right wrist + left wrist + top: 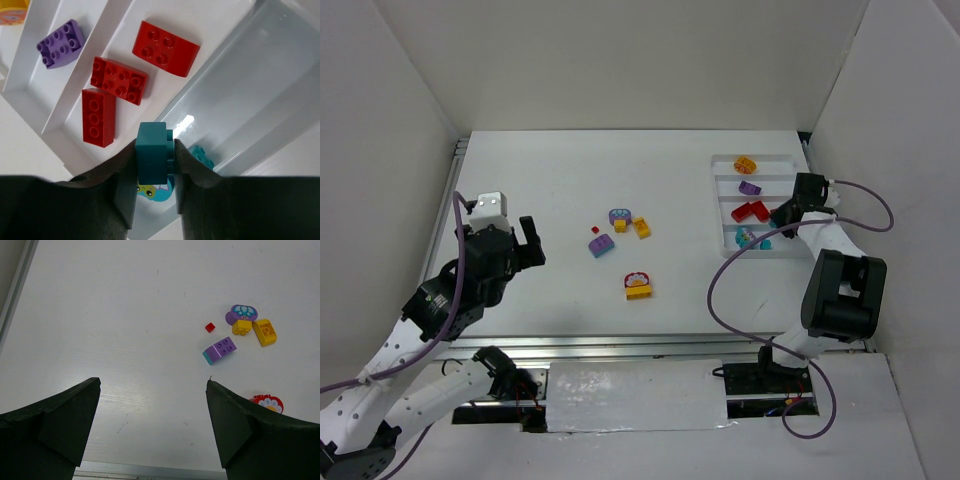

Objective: Sort the legos into containers by color

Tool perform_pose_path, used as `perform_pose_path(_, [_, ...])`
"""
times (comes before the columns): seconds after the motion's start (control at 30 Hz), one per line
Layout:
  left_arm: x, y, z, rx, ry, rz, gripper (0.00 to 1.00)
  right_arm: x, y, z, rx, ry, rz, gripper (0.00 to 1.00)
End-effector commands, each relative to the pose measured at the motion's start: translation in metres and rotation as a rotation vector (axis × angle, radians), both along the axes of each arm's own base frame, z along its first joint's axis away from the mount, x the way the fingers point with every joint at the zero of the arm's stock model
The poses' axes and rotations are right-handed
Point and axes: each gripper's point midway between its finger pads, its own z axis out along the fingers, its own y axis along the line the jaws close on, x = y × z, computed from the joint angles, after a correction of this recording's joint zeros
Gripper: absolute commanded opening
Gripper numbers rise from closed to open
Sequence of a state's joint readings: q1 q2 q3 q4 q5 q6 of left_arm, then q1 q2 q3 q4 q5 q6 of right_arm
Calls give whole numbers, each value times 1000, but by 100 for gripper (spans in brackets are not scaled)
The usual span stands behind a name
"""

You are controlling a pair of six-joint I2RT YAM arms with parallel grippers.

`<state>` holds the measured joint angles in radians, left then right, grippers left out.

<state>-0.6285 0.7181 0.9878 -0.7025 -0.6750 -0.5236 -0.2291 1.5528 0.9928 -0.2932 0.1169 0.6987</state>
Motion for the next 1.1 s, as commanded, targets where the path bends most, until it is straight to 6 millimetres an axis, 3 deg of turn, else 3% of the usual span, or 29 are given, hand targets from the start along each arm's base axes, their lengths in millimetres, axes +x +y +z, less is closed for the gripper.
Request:
perform_pose_path(0.0, [5,-3,5,0,-22,-10,100,10,-16,11,-42,-24,-65,41])
perform_pose_path(0.03, [5,-3,5,-2,-23,-9,100,8,-17,10,-44,-15,-75,54])
perform_pose_path(0.1, [4,-2,4,1,-20,-8,99,5,-18,8,-53,-5,-84,66])
perform_pose_path(0.27, [4,-2,5,-2,-24,-8,99,2,-17,16,-56,-22,-83,71])
perform_pose_path(0.37, [5,-2,4,0,-20,-6,100,6,1,33,-48,-78,-18,71])
perform_pose_path(0.4, [5,-2,3,3,-17,-6,100,10,23,37,-60,-91,52,71])
perform_pose_path(0.5, [5,-2,4,3,-16,-2,99,17,64,55,-122,-103,191,72])
perform_pose_path(0.53, [6,-2,4,1,-18,-2,100,17,102,59,-147,-100,302,72])
perform_pose_path(0.6, [5,-1,3,5,-16,5,99,16,138,63,-166,-84,402,73])
perform_pose_path(0.63, [5,0,3,3,-14,10,99,9,169,61,-186,-66,486,74])
perform_pose_path(0.73, [5,3,4,4,-17,30,100,-1,213,64,-218,-62,591,79])
perform_pose_path(0.77, [4,4,4,3,-20,35,100,-12,241,60,-222,-49,665,81])
perform_pose_path(0.8, [4,5,4,2,-21,39,100,-17,253,58,-221,-42,692,94])
perform_pose_path(0.87, [4,4,4,-1,-24,35,99,-35,285,51,-252,-17,749,100])
perform_pose_path(0.97, [5,4,3,2,-18,36,99,-62,318,35,-276,18,802,100])
perform_pose_path(1.07, [5,4,3,3,-16,38,99,-83,334,16,-260,59,813,100])
